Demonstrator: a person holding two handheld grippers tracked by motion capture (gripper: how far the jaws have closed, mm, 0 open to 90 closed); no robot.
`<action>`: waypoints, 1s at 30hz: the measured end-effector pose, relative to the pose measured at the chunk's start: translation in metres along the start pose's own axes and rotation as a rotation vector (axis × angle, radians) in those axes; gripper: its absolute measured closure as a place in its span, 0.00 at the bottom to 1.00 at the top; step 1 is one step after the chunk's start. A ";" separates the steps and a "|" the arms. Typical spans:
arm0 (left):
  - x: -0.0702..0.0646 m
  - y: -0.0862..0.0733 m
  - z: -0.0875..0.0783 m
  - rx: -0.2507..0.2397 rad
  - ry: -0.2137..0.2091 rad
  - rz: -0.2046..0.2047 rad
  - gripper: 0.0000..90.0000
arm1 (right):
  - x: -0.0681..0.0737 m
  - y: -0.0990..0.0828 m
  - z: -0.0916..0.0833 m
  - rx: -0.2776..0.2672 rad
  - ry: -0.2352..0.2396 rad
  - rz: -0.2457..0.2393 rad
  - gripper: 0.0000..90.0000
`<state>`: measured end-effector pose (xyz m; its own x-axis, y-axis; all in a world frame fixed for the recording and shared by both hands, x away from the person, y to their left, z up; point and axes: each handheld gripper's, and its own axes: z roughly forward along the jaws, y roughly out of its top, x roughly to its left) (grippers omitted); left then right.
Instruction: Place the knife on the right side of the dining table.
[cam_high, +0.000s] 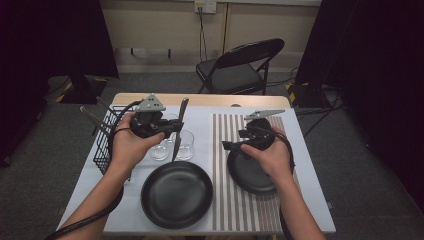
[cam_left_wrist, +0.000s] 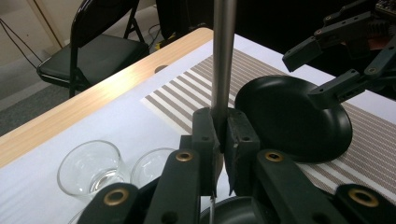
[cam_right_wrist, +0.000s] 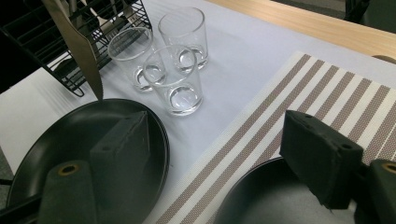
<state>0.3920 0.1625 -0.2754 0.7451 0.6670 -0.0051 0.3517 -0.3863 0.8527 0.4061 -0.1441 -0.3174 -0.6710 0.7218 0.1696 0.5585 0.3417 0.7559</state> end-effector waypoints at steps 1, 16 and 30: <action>-0.001 0.000 0.001 -0.002 -0.001 -0.004 0.93 | 0.000 0.001 0.000 -0.003 0.004 -0.002 0.26; -0.010 0.005 0.009 -0.007 -0.020 0.018 0.93 | 0.013 0.020 -0.003 -0.004 0.008 -0.027 0.26; -0.022 0.007 0.023 -0.011 -0.050 0.029 0.93 | 0.018 0.032 -0.006 -0.012 0.017 -0.033 0.26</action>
<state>0.3914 0.1304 -0.2813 0.7827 0.6224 -0.0061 0.3233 -0.3982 0.8584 0.4084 -0.1238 -0.2864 -0.6973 0.6998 0.1548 0.5301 0.3582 0.7686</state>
